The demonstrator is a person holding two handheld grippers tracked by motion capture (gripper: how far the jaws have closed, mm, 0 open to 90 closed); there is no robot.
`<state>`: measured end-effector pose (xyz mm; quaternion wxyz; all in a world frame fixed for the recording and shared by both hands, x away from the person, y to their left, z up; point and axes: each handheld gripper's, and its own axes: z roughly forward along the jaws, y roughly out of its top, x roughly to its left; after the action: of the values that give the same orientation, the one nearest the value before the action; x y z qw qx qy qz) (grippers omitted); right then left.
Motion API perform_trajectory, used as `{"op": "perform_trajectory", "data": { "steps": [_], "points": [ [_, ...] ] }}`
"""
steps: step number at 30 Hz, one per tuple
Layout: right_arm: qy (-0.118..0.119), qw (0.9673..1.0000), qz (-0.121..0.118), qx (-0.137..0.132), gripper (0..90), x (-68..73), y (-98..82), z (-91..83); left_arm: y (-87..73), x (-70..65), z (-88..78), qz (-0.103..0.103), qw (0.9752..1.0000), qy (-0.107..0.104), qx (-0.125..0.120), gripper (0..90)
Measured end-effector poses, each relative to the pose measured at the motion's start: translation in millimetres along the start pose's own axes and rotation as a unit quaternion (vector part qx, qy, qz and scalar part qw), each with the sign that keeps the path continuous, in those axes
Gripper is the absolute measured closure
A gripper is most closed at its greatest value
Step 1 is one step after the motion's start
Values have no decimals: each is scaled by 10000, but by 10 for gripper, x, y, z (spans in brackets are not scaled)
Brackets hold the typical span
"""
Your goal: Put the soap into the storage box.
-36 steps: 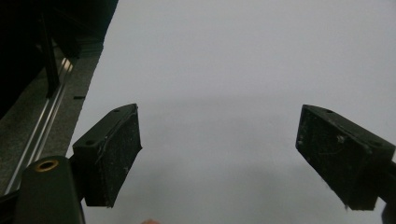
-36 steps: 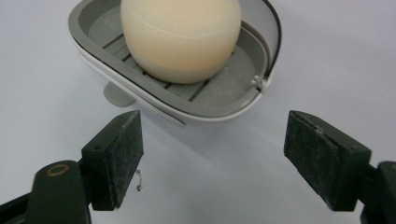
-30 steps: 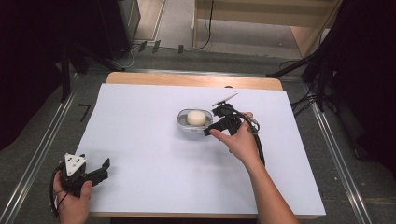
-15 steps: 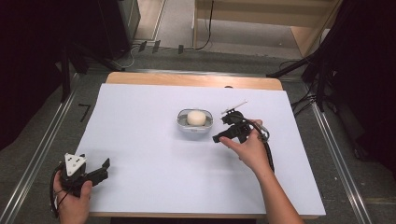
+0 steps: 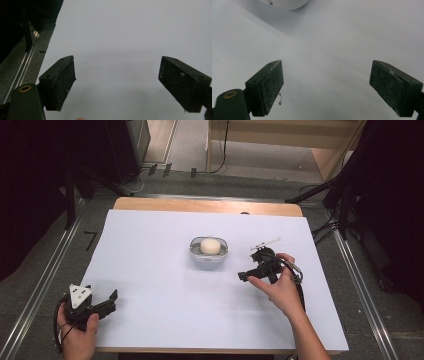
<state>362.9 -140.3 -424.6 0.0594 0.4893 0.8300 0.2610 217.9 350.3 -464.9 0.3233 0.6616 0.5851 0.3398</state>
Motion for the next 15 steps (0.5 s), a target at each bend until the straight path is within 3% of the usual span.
{"op": "perform_trajectory", "data": {
  "steps": [5,15],
  "points": [
    [89,9998,98,-160,129,-98,-187,-54,0,0,0,-5,10000,9,2,150],
    [-4,9985,213,-511,127,-281,-554,-112,1,-3,2,1,10000,17,17,149]
  ]
}}
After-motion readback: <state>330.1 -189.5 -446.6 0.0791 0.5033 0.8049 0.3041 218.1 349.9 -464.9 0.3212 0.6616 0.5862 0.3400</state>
